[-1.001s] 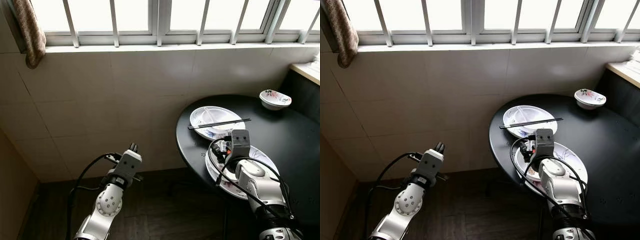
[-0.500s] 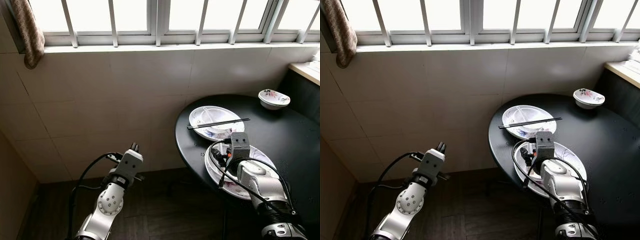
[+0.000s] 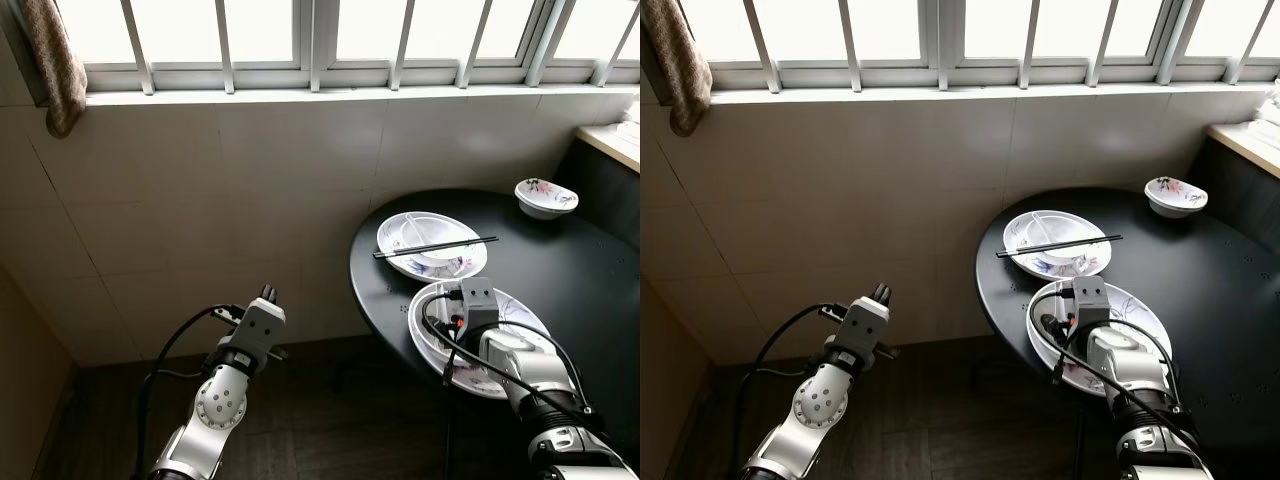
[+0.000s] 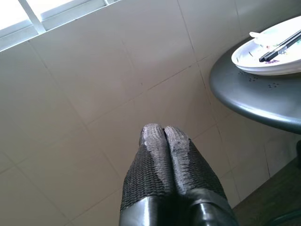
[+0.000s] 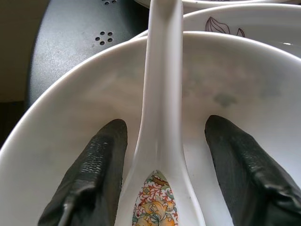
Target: Kitchen organization
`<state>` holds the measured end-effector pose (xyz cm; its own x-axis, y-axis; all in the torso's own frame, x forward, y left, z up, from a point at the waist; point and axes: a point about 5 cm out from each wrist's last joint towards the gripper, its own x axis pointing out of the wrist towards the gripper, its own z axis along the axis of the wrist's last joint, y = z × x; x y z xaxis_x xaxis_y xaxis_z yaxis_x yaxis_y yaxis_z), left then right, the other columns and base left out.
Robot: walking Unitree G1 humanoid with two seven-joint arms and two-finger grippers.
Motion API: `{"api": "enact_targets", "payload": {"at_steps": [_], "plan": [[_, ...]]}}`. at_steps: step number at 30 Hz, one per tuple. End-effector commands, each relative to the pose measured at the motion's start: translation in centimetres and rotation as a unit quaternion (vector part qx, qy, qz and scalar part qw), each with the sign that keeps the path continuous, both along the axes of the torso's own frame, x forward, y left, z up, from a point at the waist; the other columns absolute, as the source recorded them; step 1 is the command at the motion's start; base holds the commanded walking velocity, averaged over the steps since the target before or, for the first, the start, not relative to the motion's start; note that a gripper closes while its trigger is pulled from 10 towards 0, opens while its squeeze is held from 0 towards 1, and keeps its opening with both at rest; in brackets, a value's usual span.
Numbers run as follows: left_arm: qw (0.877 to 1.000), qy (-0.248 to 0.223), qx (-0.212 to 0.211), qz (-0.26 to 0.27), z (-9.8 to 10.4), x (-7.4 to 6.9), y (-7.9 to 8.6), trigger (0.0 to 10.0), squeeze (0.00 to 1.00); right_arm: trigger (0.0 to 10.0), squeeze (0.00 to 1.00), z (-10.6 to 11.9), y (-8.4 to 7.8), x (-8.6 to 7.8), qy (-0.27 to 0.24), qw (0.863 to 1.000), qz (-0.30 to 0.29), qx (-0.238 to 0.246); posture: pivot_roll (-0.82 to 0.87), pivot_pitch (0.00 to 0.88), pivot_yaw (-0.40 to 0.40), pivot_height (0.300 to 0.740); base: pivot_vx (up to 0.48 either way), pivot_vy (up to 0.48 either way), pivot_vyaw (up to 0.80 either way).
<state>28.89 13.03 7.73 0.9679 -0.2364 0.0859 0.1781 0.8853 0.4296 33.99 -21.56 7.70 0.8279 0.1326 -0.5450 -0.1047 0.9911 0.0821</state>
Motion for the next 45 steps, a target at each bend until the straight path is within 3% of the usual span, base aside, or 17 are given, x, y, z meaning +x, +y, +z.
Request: {"api": "enact_targets", "payload": {"at_steps": [1,2,3,14,20,27,31,37,39,42,45], "plan": [[1.000,-0.002,0.005,-0.002,-0.1,0.1,-0.1,10.0,0.00,3.6,0.00,-0.4,-0.5,-0.1,0.015,1.000,-0.002,-0.004,-0.08,0.000,-0.050,0.740,0.000,0.000,0.00],[1.000,-0.002,0.005,-0.002,-0.1,0.0,-0.1,10.0,0.00,3.6,0.00,-0.5,-0.6,-0.1,0.019,1.000,-0.004,-0.003,-0.08,0.000,-0.050,0.740,0.000,0.000,0.00],[1.000,-0.001,0.005,-0.002,-0.1,0.0,-0.1,10.0,0.00,0.0,0.00,-0.5,-0.7,-0.1,0.020,1.000,-0.008,0.001,-0.08,0.000,-0.051,0.740,0.000,0.000,0.00],[1.000,0.002,0.008,0.000,-0.3,0.0,0.1,10.0,0.00,0.0,0.00,-0.2,-0.9,0.4,0.008,1.000,-0.018,0.006,-0.08,0.000,-0.045,0.740,0.000,0.000,0.00],[1.000,0.004,0.010,-0.001,-0.4,0.0,0.2,10.0,0.00,0.0,0.00,1.6,-1.0,1.3,-0.057,0.998,-0.032,-0.024,-0.08,0.000,-0.041,0.740,0.000,0.000,0.00],[1.000,0.005,0.011,-0.002,-0.4,0.0,0.2,10.0,0.00,0.0,0.00,4.1,0.8,2.1,-0.140,0.989,-0.014,-0.044,-0.08,0.000,-0.037,0.740,0.000,0.000,0.00],[1.000,0.005,0.012,-0.003,-0.4,0.0,0.2,10.0,0.00,0.0,0.00,5.6,1.7,2.4,-0.193,0.980,-0.010,-0.037,-0.08,0.000,-0.035,0.740,0.000,0.000,0.00],[1.000,0.006,0.012,-0.002,-0.5,-0.2,0.3,10.0,0.00,0.0,0.00,8.8,2.8,2.2,-0.307,0.951,-0.009,-0.031,-0.07,0.000,-0.033,0.740,0.000,0.000,0.00],[1.000,0.006,0.012,-0.001,-0.5,-0.2,0.5,10.0,0.00,0.0,0.00,9.7,3.0,2.1,-0.332,0.942,-0.006,-0.052,-0.07,0.000,-0.033,0.740,0.000,0.000,0.00],[1.000,0.006,0.011,0.002,-0.5,-0.2,0.6,10.0,0.00,0.0,0.00,11.7,3.5,1.8,-0.391,0.913,-0.004,-0.118,-0.07,0.000,-0.032,0.740,0.000,0.000,0.00],[1.000,0.006,0.011,0.003,-0.5,-0.3,0.7,10.0,0.00,0.0,0.00,11.6,4.4,1.6,-0.397,0.913,0.009,-0.094,-0.07,0.000,-0.031,0.740,0.000,0.000,0.00]]}}
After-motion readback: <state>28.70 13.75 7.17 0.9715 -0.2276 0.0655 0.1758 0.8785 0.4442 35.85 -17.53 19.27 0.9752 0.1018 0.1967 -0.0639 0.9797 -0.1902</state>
